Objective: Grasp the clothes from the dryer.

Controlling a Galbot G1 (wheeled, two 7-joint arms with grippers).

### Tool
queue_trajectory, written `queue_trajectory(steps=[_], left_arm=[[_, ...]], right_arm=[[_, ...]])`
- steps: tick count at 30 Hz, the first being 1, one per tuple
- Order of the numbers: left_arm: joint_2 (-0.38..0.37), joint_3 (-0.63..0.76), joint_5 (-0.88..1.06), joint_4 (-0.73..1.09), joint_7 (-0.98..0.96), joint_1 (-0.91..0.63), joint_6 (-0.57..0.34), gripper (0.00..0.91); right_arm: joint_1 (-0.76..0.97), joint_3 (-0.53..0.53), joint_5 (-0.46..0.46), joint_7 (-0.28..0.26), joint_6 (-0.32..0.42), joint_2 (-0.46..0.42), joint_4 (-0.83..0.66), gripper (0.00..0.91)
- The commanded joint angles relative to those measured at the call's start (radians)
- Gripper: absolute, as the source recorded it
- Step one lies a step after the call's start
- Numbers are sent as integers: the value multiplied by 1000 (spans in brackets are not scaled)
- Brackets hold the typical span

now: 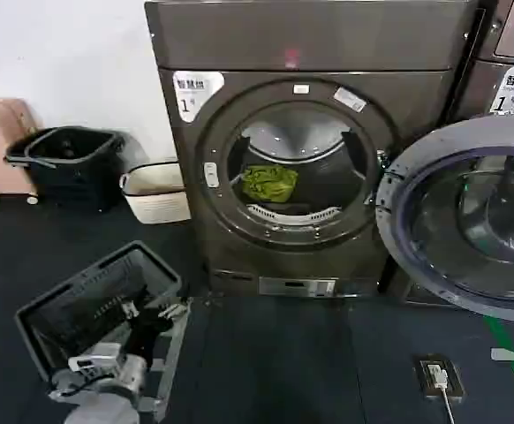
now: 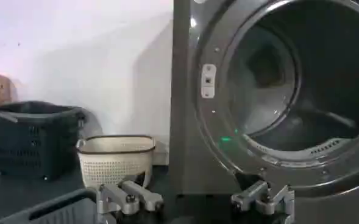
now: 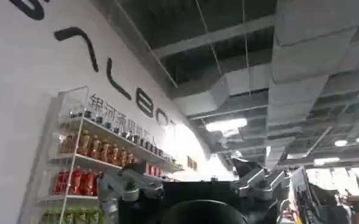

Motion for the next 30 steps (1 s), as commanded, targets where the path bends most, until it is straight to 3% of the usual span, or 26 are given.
queue_trajectory(steps=[1, 30], left_arm=[[0, -2, 24, 0, 8, 4, -3, 907], [-17, 9, 43, -17, 19, 17, -8, 907]], right_arm=[[-2, 0, 19, 7, 10, 2, 12, 907], [-11, 4, 48, 11, 13, 13, 24, 907]])
